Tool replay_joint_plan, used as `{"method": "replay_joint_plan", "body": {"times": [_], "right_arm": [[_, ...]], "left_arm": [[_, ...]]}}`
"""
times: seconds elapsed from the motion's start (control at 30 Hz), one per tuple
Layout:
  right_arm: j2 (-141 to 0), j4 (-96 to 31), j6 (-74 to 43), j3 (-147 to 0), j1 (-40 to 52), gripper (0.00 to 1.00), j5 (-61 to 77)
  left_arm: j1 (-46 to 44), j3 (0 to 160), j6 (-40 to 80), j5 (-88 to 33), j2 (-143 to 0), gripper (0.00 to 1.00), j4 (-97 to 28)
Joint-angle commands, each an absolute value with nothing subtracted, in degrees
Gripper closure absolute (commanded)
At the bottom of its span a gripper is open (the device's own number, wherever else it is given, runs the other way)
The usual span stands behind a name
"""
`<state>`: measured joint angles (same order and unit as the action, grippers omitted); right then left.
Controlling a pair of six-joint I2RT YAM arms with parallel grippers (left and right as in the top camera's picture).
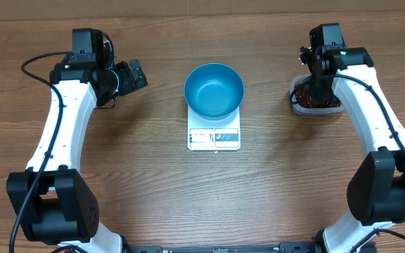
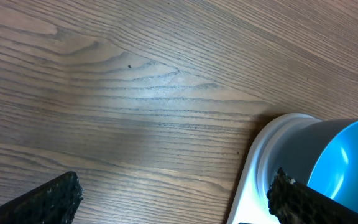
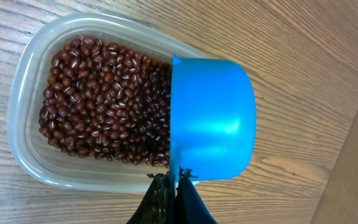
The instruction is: Scoop item into bowl and weigh 150g on scale
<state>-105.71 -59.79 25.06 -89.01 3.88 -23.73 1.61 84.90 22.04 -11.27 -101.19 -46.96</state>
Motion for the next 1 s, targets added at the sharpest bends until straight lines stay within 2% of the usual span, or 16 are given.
{"method": "replay_joint_plan", "body": {"times": [0.0, 0.97], "right_arm": [[-106.5, -58.0, 23.8, -86.5, 3.6, 0.96, -22.9], [-106.7, -53.2, 23.6, -81.4, 1.8, 0.96, -20.3]], "left_arm": [[1.5, 85.7, 20.9, -10.9, -99.7, 0.00, -46.9], [1.5, 85.7, 20.9, -10.9, -99.7, 0.01, -46.9]]}}
